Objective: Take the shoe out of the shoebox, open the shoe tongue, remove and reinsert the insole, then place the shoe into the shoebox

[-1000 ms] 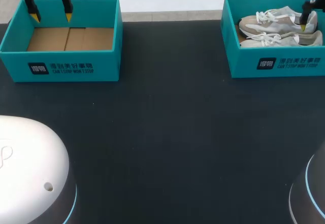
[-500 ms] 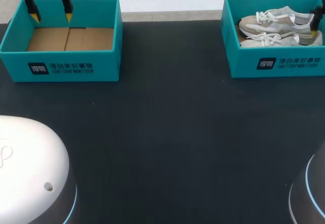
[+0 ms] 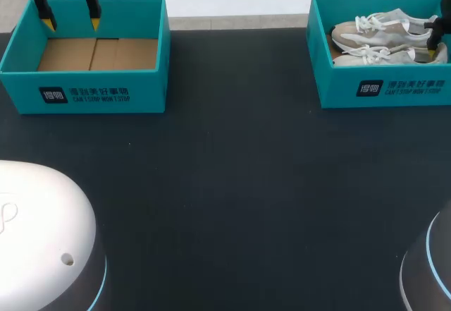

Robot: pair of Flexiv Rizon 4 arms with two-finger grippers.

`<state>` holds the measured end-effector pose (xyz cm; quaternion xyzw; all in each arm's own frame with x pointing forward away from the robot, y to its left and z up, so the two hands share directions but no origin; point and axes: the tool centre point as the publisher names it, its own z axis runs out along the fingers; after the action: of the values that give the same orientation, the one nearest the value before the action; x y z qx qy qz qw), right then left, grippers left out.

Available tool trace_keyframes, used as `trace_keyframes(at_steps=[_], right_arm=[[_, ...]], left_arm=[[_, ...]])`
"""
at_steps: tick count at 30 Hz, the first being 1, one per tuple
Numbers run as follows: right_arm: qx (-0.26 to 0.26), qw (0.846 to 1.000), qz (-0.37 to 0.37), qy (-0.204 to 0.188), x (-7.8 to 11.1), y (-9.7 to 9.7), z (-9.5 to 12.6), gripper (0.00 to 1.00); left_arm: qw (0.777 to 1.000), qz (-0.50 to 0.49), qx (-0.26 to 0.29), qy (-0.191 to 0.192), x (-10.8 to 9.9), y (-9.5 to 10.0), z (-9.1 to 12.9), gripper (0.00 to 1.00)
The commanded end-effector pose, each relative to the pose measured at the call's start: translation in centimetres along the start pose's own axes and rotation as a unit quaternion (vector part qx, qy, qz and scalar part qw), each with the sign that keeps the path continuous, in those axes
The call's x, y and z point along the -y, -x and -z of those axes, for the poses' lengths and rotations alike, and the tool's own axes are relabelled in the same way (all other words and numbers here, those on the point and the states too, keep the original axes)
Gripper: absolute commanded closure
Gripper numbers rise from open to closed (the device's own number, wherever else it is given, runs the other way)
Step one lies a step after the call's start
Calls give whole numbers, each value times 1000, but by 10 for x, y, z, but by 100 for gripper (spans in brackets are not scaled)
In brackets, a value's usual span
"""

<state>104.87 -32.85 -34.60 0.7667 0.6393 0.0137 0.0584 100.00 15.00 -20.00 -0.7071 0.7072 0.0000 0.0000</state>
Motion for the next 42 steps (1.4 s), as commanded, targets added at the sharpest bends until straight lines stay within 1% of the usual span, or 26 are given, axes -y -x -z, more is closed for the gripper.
trace_keyframes(at_steps=[1,3,4,5,6,8,9,10,12,15,16,18,19,20,23,27,28,31,33,35,36,38,40,41,42], right_arm=[[2,1000,2,10,3,1,-7,31],[13,1000,8,13,1,0,-9,33],[13,1000,9,13,1,0,-10,35],[16,1000,10,9,1,0,-11,40],[20,1000,9,8,1,1,-13,50],[21,1000,10,2,2,1,-15,61],[23,1000,10,2,3,1,-15,71],[25,1000,12,1,4,0,-16,99],[28,1000,13,0,5,-1,-17,100],[47,999,6,3,6,2,-14,100],[55,998,-1,1,5,4,-10,100],[50,999,-8,6,3,9,1,100],[61,998,-12,9,2,11,7,100],[55,998,-9,14,2,13,14,100],[64,998,-3,20,3,14,36,100],[72,997,2,14,5,14,74,100],[80,997,7,18,5,13,83,100],[92,996,-2,12,5,12,113,100],[82,996,-16,3,4,10,132,100],[79,997,-25,7,5,7,151,100],[75,997,-28,0,6,5,158,100],[75,997,-33,-1,7,1,171,100],[74,997,-33,-7,9,-4,180,100],[76,997,-18,-10,12,-7,183,100],[83,996,-23,-5,13,-10,186,100]], left_arm=[[1000,0,0,0,0,0,0,0],[1000,0,0,0,0,0,0,0],[1000,0,0,0,0,0,0,0],[1000,0,0,0,0,0,0,0],[1000,0,0,0,0,0,0,0],[1000,0,0,0,0,0,0,0],[1000,0,0,0,0,0,0,0],[1000,0,0,0,0,0,0,0],[1000,0,0,0,0,0,0,0],[1000,0,0,0,0,0,0,0],[1000,0,0,0,0,0,0,0],[1000,0,0,0,0,0,0,0],[1000,0,0,0,0,0,0,0],[1000,0,0,0,0,0,0,0],[1000,0,0,0,0,0,0,0],[1000,0,0,0,0,0,0,0],[1000,0,0,0,0,0,0,0],[1000,0,0,0,0,0,0,0],[1000,0,0,0,0,0,0,0],[1000,0,0,0,0,0,0,0],[1000,0,0,0,0,0,0,0],[1000,0,0,0,0,0,0,0],[1000,0,0,0,0,0,0,0],[1000,0,0,0,0,0,0,0],[1000,0,0,0,0,0,0,0]])
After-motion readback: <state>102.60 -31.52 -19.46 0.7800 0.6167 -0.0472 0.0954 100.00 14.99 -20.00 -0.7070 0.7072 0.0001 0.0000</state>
